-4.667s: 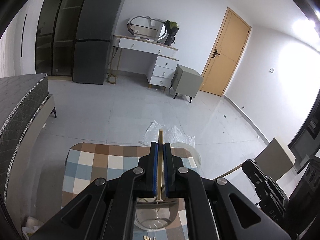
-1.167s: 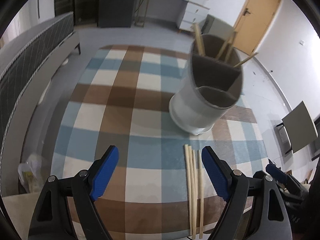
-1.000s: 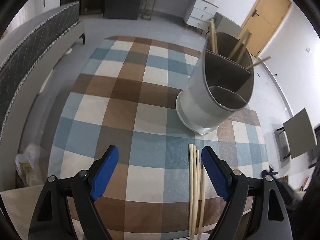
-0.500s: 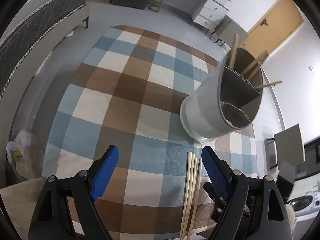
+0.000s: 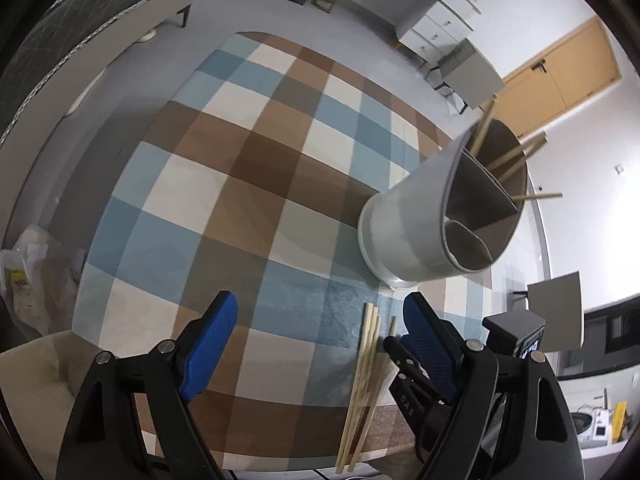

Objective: Organize utensils
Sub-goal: 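Lower both tools to the remaining chopsticks and close the right tool on one, then close the left tool on a chopstick while the right tool holds its chopstick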

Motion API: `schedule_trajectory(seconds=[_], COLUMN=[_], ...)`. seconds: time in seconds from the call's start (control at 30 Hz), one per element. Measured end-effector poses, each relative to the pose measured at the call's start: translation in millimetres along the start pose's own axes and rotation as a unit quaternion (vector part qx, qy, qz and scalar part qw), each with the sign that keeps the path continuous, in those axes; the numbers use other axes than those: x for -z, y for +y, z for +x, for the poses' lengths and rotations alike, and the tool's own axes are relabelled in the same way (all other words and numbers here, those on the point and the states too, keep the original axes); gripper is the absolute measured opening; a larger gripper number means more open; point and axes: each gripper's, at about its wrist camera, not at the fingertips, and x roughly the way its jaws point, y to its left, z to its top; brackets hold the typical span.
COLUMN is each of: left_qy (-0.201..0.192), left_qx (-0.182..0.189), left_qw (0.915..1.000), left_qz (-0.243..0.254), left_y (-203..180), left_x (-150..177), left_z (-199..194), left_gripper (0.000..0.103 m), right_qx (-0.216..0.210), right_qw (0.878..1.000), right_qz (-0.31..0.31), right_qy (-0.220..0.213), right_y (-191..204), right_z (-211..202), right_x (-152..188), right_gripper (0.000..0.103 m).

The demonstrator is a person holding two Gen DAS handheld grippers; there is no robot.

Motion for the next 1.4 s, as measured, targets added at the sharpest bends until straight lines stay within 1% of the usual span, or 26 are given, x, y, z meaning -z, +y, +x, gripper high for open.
schedule_trajectory(seconds=[0.1, 0.13, 0.2, 0.27, 0.37, 0.47, 0.53, 0.63, 0.73, 0.8, 0.9, 0.93, 1.0, 1.07, 1.13, 1.17, 1.27, 1.33, 1.4], left_qy=[0.001, 0.003, 0.009, 0.011, 0.011, 0.01, 0.01, 0.01, 0.019, 0.026, 0.025, 0.025, 0.022, 0.034, 0.052, 0.055, 0.056, 0.056, 0.054], left_qx=[-0.003, 0.002, 0.002, -0.003, -0.018, -0.033, -0.049, -0.07, -0.084, -0.087, -0.059, -0.062, -0.082, -0.096, -0.106, -0.113, -0.125, -0.125, -0.129], left_qw=[1.0, 0.9999, 0.9999, 0.9999, 0.9998, 0.9994, 0.9987, 0.9964, 0.9926, 0.9899, 0.9889, 0.9866, 0.981, 0.9788, 0.9788, 0.9787, 0.9762, 0.9753, 0.9735], left_qz=[-0.009, -0.013, -0.014, -0.01, -0.006, -0.002, 0.013, 0.047, 0.086, 0.11, 0.133, 0.149, 0.174, 0.177, 0.167, 0.162, 0.168, 0.173, 0.181], left_y=[3.1, 4.0, 3.7, 3.1, 4.3, 5.6, 1.6, -7.8, -19.5, -27.4, -38.2, -42.7, -48.0, -47.8, -42.1, -39.9, -38.6, -40.0, -42.1], left_x=[-0.5, -0.3, -0.1, 0.5, 1.0, 2.1, 4.3, 10.3, 20.2, 28.0, 39.7, 44.2, 52.6, 56.3, 59.3, 60.0, 62.7, 64.6, 67.1], left_z=[0.0, 0.6, 3.2, 5.5, 8.2, 12.5, 16.4, 23.2, 33.9, 40.3, 46.2, 49.2, 56.0, 65.0, 75.1, 77.8, 81.7, 83.5, 85.0], left_gripper=[0.081, 0.081, 0.081, 0.081, 0.081, 0.081, 0.081, 0.081, 0.081, 0.081, 0.081, 0.081, 0.081, 0.081, 0.081, 0.081, 0.081, 0.081, 0.081], right_qx=[-0.004, -0.005, -0.008, -0.011, -0.023, -0.047, -0.061, -0.093, -0.134, -0.166, -0.196, -0.2, -0.208, -0.219, -0.244, -0.248, -0.238, -0.24, -0.243], right_qw=[1.0, 1.0, 1.0, 1.0, 0.999, 0.997, 0.994, 0.986, 0.973, 0.961, 0.946, 0.943, 0.937, 0.931, 0.923, 0.923, 0.932, 0.931, 0.928], right_qz=[-0.001, 0.004, 0.016, 0.013, 0.02, 0.049, 0.069, 0.109, 0.153, 0.184, 0.221, 0.227, 0.242, 0.253, 0.252, 0.242, 0.201, 0.198, 0.212], right_qy=[-0.009, -0.011, -0.014, -0.018, -0.023, -0.044, -0.059, -0.084, -0.11, -0.126, -0.137, -0.139, -0.14, -0.144, -0.157, -0.167, -0.188, -0.188, -0.187], right_y=[2.0, 2.1, 0.0, 0.0, -7.7, -24.3, -35.2, -57.6, -83.0, -99.4, -111.6, -109.4, -116.4, -123.9, -127.9, -125.8, -115.5, -114.1, -118.6], right_z=[1.9, 2.7, 4.1, 4.3, 4.1, -6.9, -16.2, -32.6, -47.8, -54.5, -54.1, -56.6, -55.3, -55.3, -60.4, -66.1, -79.4, -80.0, -79.1], right_x=[-5.3, -7.0, -10.5, -11.0, -13.6, -9.4, -7.5, -4.4, 0.8, 6.4, 7.4, 10.0, 13.2, 15.2, 18.3, 17.5, 16.1, 16.4, 17.4], right_gripper=[0.012, 0.011, 0.006, 0.005, 0.004, 0.004, 0.004, 0.004, 0.004, 0.004, 0.004, 0.004, 0.004, 0.004, 0.004, 0.004, 0.004, 0.004, 0.004])
